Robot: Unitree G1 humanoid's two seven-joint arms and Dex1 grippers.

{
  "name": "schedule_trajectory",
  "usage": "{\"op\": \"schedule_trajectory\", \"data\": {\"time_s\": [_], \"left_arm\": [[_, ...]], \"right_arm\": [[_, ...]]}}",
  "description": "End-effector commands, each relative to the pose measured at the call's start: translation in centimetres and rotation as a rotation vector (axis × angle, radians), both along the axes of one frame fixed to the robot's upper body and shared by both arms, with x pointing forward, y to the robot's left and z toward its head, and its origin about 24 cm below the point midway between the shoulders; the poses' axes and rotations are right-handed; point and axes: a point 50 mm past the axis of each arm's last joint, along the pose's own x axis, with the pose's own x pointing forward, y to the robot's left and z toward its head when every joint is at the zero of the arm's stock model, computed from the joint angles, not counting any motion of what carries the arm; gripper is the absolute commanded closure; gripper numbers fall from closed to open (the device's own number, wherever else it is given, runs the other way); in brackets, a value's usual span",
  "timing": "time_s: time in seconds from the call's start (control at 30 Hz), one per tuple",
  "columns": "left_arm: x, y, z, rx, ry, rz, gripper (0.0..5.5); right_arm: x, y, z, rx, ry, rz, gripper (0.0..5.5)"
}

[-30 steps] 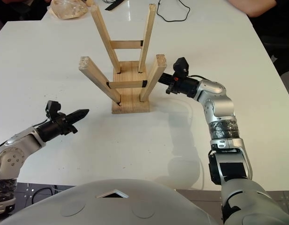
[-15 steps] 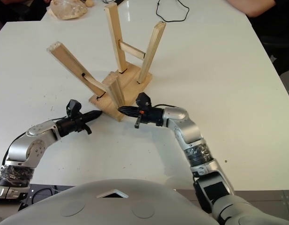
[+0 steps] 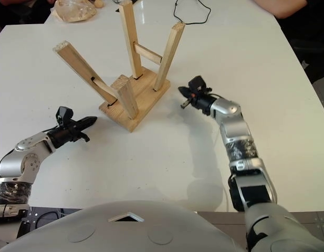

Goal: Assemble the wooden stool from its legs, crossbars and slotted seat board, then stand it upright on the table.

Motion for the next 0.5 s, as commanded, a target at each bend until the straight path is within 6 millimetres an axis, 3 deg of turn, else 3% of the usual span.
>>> {"op": "schedule_trajectory", "data": {"time_s": [0.03,0.2,0.37,0.43,0.5], "left_arm": [[-1.1,-1.3,-1.8,0.026,0.105,-0.048,5.46],[-0.7,-2.2,-0.5,0.014,0.052,-0.08,5.46],[0.4,-1.0,1.1,0.025,-0.002,0.041,5.46],[-0.4,-1.6,0.7,0.014,0.024,0.008,5.46],[-0.8,-1.8,0.0,0.028,0.054,-0.011,5.46]], "right_arm": [[3.8,0.3,1.2,-0.042,-0.025,-0.08,5.5],[4.1,0.2,1.2,-0.059,-0.041,-0.064,5.5],[2.6,-2.1,2.0,-0.041,-0.126,0.029,5.5],[3.0,-1.7,3.2,0.008,-0.172,0.024,5.5],[4.3,-0.7,5.6,0.122,-0.231,-0.001,5.5]]}}
